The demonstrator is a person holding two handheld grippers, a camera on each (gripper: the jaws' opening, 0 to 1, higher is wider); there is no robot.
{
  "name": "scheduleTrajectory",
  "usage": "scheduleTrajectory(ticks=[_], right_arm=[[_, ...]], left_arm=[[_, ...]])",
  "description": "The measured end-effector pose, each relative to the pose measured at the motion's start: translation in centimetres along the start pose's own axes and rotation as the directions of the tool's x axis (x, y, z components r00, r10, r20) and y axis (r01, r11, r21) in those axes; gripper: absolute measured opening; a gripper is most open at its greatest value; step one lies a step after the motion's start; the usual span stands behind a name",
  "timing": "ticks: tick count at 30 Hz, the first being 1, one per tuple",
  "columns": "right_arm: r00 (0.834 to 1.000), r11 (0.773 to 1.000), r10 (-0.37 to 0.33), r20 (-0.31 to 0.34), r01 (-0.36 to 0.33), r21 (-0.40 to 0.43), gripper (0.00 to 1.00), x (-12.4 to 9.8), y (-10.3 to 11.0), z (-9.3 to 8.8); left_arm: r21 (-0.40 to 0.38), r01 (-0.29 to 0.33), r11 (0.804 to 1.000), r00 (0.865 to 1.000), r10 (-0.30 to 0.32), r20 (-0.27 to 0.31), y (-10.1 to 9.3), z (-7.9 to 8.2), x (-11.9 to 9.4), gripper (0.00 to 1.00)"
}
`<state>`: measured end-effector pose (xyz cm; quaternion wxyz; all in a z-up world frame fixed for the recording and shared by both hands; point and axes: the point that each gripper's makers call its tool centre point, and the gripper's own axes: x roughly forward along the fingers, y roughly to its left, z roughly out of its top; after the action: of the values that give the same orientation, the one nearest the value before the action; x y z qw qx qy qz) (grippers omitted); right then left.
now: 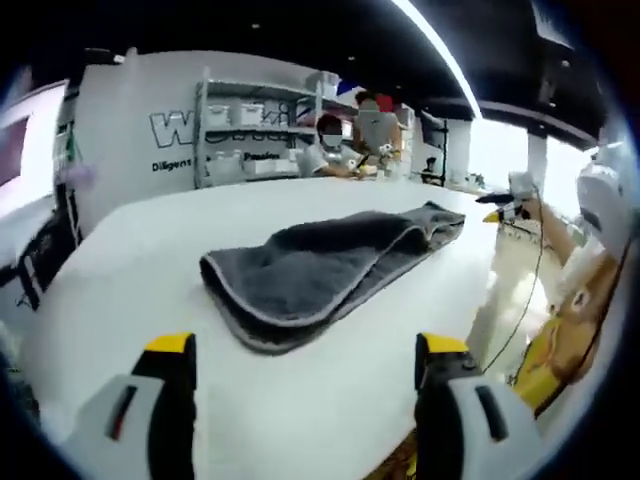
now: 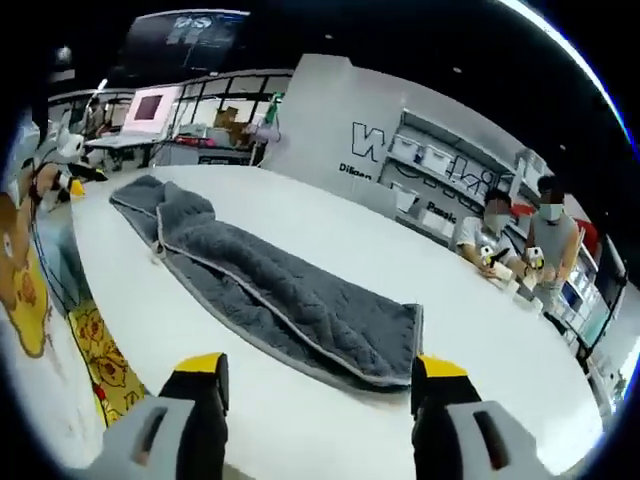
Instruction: Fold the towel on the table until its edges align and the towel forms a compact rectangular stack.
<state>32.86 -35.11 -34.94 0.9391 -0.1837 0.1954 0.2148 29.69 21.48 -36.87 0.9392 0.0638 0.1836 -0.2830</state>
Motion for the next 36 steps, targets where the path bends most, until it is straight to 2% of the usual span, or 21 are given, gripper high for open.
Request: scheduleTrajectory(ticks=[2, 5, 8, 9, 10, 11, 13, 14, 16, 19, 21, 23, 25, 29, 33, 36], right_arm=[[1.0, 0.999, 0.017, -0.007, -0.017, -0.038, 0.63, 0.4, -0.3, 0.1], [0.998, 0.992, 0.04, -0.05, -0.046, -0.116, 0.57, 1.1, -1.1, -0.1], [0.996, 0.981, 0.084, -0.036, -0.088, -0.173, 0.51, 1.6, -1.6, 0.3], [0.994, 0.978, 0.104, -0.038, -0.109, -0.181, 0.5, 1.7, -1.7, 0.3], [0.991, 0.97, 0.128, -0.04, -0.133, -0.203, 0.49, 1.9, -1.7, 0.3], [0.989, 0.962, 0.138, -0.048, -0.146, -0.23, 0.47, 1.9, -1.8, 0.1], [0.984, 0.936, 0.16, -0.075, -0.175, -0.306, 0.42, 2.1, -2.0, -0.4], [0.982, 0.932, 0.171, -0.078, -0.187, -0.31, 0.4, 2.2, -2.0, -0.5], [0.98, 0.932, 0.184, -0.079, -0.2, -0.304, 0.39, 2.4, -2.3, -0.6], [0.978, 0.93, 0.198, -0.071, -0.21, -0.302, 0.36, 2.7, -2.6, -0.5], [0.974, 0.931, 0.219, -0.062, -0.228, -0.286, 0.31, 2.9, -2.7, -0.5], [0.97, 0.93, 0.234, -0.064, -0.243, -0.277, 0.3, 3.2, -2.7, -0.6], [0.968, 0.929, 0.24, -0.069, -0.249, -0.274, 0.29, 3.4, -2.7, -0.7], [0.96, 0.919, 0.268, -0.078, -0.279, -0.279, 0.27, 3.8, -2.5, -1.0], [0.955, 0.916, 0.29, -0.068, -0.297, -0.268, 0.26, 3.8, -2.7, -1.2], [0.955, 0.923, 0.288, -0.071, -0.296, -0.247, 0.25, 3.7, -3.2, -1.8]], left_arm=[[0.029, 0.027, 0.999, 1.0, -0.027, 0.011, -0.1, 0.6, 0.4, 0.89], [0.055, 0.112, 0.992, 0.993, -0.114, 0.036, -0.5, 1.7, 1.1, 0.85], [0.082, 0.163, 0.983, 0.985, -0.167, 0.037, 0.2, 2.1, 1.8, 0.78], [0.13, 0.171, 0.977, 0.984, -0.175, 0.022, 0.5, 1.9, 2.1, 0.76], [0.199, 0.166, 0.966, 0.984, -0.175, 0.028, 0.9, 2.1, 2.5, 0.74], [0.286, 0.163, 0.944, 0.982, -0.185, 0.051, 1.0, 2.5, 2.7, 0.73], [0.364, 0.186, 0.913, 0.976, -0.214, 0.04, 0.8, 2.1, 3.0, 0.7], [0.384, 0.223, 0.896, 0.967, -0.254, 0.03, 0.2, 1.7, 3.1, 0.66], [0.36, 0.289, 0.887, 0.947, -0.32, 0.029, -0.9, 1.3, 3.3, 0.58], [0.351, 0.294, 0.889, 0.945, -0.325, 0.031, -1.1, 1.1, 3.9, 0.48], [0.345, 0.311, 0.886, 0.941, -0.338, 0.02, -1.2, 0.9, 4.1, 0.42], [0.326, 0.328, 0.887, 0.935, -0.354, 0.022, -1.2, 0.9, 4.2, 0.36], [0.313, 0.337, 0.888, 0.932, -0.362, 0.023, -0.8, 0.9, 4.4, 0.34], [0.318, 0.346, 0.883, 0.933, -0.361, -0.012, -0.5, 0.4, 5.0, 0.31], [0.326, 0.379, 0.866, 0.922, -0.384, -0.051, -0.6, -0.2, 5.5, 0.27], [0.328, 0.404, 0.854, 0.91, -0.41, -0.054, -0.6, -0.3, 5.5, 0.25]])
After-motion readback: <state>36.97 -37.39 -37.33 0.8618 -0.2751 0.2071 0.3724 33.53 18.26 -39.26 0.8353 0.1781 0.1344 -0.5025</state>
